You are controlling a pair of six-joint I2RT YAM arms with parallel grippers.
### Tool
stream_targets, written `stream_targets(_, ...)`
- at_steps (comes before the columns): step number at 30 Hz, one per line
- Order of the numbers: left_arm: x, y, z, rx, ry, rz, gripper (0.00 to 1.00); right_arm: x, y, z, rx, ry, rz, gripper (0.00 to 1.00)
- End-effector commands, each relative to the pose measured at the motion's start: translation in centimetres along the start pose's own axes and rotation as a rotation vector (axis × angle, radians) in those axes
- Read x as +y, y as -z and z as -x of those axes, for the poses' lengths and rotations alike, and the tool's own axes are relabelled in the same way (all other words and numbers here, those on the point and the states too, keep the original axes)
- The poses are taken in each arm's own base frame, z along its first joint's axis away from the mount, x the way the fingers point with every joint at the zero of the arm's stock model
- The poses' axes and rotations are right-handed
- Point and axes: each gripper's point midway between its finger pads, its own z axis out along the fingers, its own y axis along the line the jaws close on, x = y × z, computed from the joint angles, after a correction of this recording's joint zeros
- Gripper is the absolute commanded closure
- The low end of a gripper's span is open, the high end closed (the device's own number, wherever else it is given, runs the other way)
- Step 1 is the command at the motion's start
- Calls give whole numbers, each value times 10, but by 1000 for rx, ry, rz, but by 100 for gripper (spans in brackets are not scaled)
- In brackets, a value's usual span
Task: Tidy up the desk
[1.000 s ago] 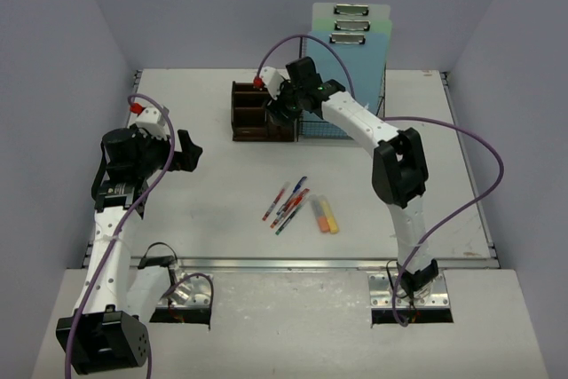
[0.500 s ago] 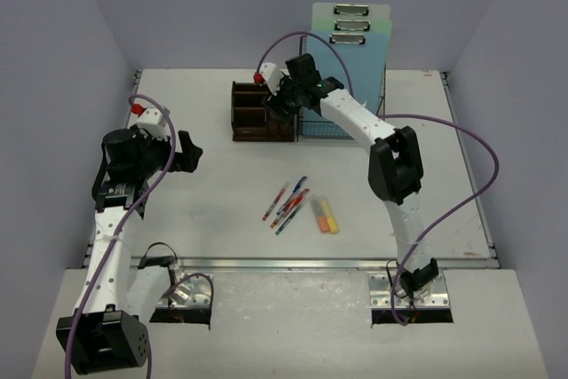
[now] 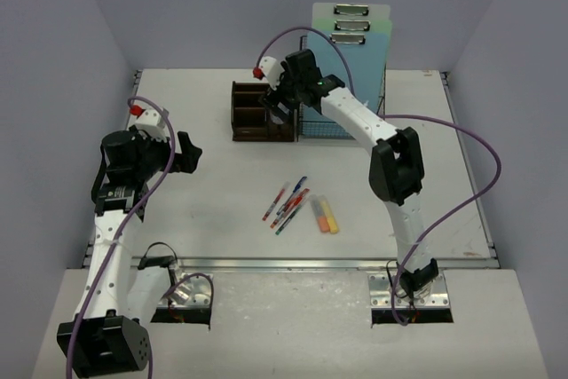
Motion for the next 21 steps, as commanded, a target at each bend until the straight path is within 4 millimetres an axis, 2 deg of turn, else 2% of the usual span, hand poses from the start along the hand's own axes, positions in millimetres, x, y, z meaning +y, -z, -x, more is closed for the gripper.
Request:
stream_targets(1,-2,5,16,-60,-30,3,0,-25,72,65,-146,-2,-85,21)
stream_targets(2,-3,5,16,-60,-28,3,0,-25,85,72,-164,-2,-84,25)
stream_targets(4,-3,5,18,-66,-22,1,0,-11,114,66,-169,2,-63,45)
stream_targets(5,-3,5,18,-69,-21,0,0,-3,112,52,-147,4,-50,50)
stream_targets(7,-4,4,19,-73,-16,-5,0,4,121,43,-141,9,-49,54)
stream_targets(10,-5,5,21,-75,-20,-7,0,41,139,25,-110,-29,90,73)
stream_targets(11,-5,5,21,-75,-20,-7,0,51,137,22,-113,-44,134,74)
stream_targets(12,-5,6,21,-73,-22,-5,0,77,139,11,-98,-83,240,81)
stream_targets(15,-5,7,22,-75,-22,-3,0,103,133,-7,-42,-150,332,95)
stream_targets(18,-5,7,21,-75,-20,-1,0,112,114,-22,-7,-170,339,100)
stream_targets(20,-4,6,21,-72,-17,-1,0,110,102,-25,8,-158,322,100)
stream_targets(21,-4,6,20,-69,-14,1,0,104,90,-28,28,-152,297,100)
